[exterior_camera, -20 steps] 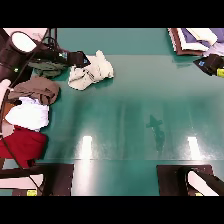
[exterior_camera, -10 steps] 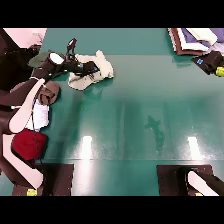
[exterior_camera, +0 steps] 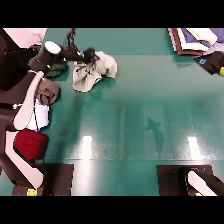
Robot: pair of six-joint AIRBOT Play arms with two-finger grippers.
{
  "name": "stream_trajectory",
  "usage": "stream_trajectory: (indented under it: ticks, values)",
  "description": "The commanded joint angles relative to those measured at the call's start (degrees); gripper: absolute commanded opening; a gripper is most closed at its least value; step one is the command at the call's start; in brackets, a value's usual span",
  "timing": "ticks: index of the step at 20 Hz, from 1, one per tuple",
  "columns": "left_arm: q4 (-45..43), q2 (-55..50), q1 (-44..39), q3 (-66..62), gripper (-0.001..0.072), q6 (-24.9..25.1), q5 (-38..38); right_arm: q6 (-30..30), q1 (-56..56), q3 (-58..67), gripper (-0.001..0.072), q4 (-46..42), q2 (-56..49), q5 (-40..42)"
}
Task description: Fold the shirts.
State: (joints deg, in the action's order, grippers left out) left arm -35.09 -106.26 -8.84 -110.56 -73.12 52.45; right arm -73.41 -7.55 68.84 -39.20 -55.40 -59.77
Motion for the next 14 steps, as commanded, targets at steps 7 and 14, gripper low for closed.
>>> stream_trajectory:
  ticks: [7,14]
  values:
    - [-10.01,30.23,-5.16,-8.59,0.0024,-0.46,16.15,0.00,-8.28,16.81,0.0014,-0.07,2.93,-5.03]
    - [-19.17,32.94,-18.56,-0.09,0.0025,-1.90,17.42,-0.02,-8.26,18.40,0.0015,0.04,2.93,-6.56]
